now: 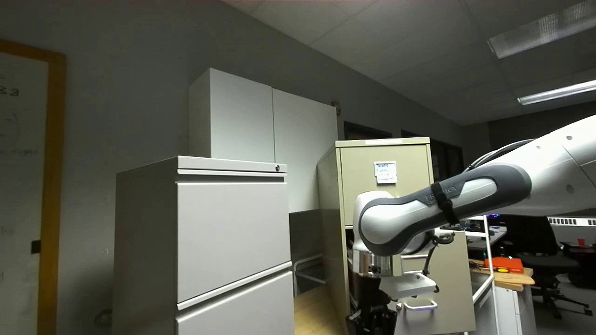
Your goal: Close the bottom drawer of the file cabinet to the right
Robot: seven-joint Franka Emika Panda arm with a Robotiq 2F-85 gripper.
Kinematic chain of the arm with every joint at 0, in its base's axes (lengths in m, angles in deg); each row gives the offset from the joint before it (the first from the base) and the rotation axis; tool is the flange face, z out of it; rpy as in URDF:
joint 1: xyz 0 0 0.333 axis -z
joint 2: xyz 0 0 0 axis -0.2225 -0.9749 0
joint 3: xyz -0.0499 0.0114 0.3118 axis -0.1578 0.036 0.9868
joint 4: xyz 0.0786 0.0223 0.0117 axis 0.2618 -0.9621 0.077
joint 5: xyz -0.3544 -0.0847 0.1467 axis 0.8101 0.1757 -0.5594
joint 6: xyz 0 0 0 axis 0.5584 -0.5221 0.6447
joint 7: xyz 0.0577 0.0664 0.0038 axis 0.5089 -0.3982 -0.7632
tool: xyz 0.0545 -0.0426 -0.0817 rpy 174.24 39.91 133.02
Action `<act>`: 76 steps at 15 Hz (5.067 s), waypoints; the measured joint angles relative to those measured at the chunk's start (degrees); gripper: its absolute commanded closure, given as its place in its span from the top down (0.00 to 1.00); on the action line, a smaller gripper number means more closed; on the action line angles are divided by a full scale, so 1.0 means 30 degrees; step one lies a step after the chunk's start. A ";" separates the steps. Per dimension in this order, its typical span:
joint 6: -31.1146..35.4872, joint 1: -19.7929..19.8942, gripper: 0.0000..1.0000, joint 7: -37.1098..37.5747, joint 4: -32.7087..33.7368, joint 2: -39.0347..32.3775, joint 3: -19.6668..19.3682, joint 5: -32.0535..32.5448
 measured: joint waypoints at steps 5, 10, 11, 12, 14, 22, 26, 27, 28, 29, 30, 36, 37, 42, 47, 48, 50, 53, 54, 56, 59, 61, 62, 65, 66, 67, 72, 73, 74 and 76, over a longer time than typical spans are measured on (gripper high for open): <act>0.1856 0.2388 0.00 0.1785 -0.1236 0.0051 -0.0963 -0.0008; 0.3938 0.3834 0.00 0.4771 -0.2718 0.0980 -0.1114 -0.0033; 0.4598 0.4023 0.00 0.5383 -0.3014 0.1177 -0.1093 -0.0033; 0.5325 0.4208 0.00 0.6012 -0.3288 0.1334 -0.1033 -0.0032; 0.6917 0.4636 0.00 0.7366 -0.3772 0.1545 -0.0714 -0.0013; 1.1965 0.7516 0.00 1.3641 -0.4640 0.2039 0.1498 0.1262; 1.3346 0.9321 0.00 1.6946 -0.4601 0.2542 0.2227 0.2438; 1.3715 0.9809 0.00 1.7809 -0.4598 0.2713 0.2449 0.2748; 1.4098 1.0276 0.00 1.8633 -0.4597 0.2864 0.2712 0.3044; 1.4569 1.0790 0.00 1.9562 -0.4599 0.3004 0.3077 0.3387; 1.5073 1.1309 0.00 2.0490 -0.4598 0.3124 0.3519 0.3694; 1.8005 1.5375 0.00 2.6131 -0.4924 0.4130 0.8199 0.5262; 1.8366 1.6139 0.00 2.6895 -0.5031 0.4408 0.9177 0.5515; 2.0452 2.1093 0.00 2.8976 -0.4848 0.5930 1.4963 0.6297; 2.0984 2.7068 0.00 2.9231 -0.2375 0.6904 2.0381 0.6650; 2.0889 2.8166 0.00 2.9339 -0.1598 0.7016 2.1664 0.6381; 2.0440 3.0051 0.00 2.9339 0.0148 0.7360 2.4149 0.5584; 1.9326 3.2132 0.00 2.9337 0.2909 0.7987 2.6874 0.4679; 1.9082 3.2928 0.00 2.9337 0.4107 0.8184 2.7679 0.4459; 1.8301 3.4632 0.00 2.9336 0.6670 0.8803 2.9082 0.3961; 1.7180 3.6874 0.00 2.9320 1.0064 0.9729 3.0439 0.3059; 1.6935 3.7633 0.00 2.8338 1.0990 0.9918 3.0852 0.2458; 1.6871 3.7790 0.00 2.7721 1.1120 0.9902 3.0933 0.2200; 1.6547 3.8063 0.00 2.6227 1.1433 0.9781 3.1205 0.1289; 1.6318 3.8124 0.00 2.5840 1.1547 0.9742 3.1272 0.1005; 1.6065 3.8169 0.00 2.5466 1.1646 0.9681 3.1346 0.0717; 1.6534 3.7686 0.00 2.3555 1.0401 0.8798 3.1141 -0.0704; 1.7383 3.7168 0.00 2.2943 0.9199 0.8145 3.0781 -0.0968; 1.8323 3.6609 0.00 2.2072 0.7941 0.7284 3.0463 -0.1350; 2.0088 3.5261 0.00 1.9859 0.5438 0.5411 2.9706 -0.2465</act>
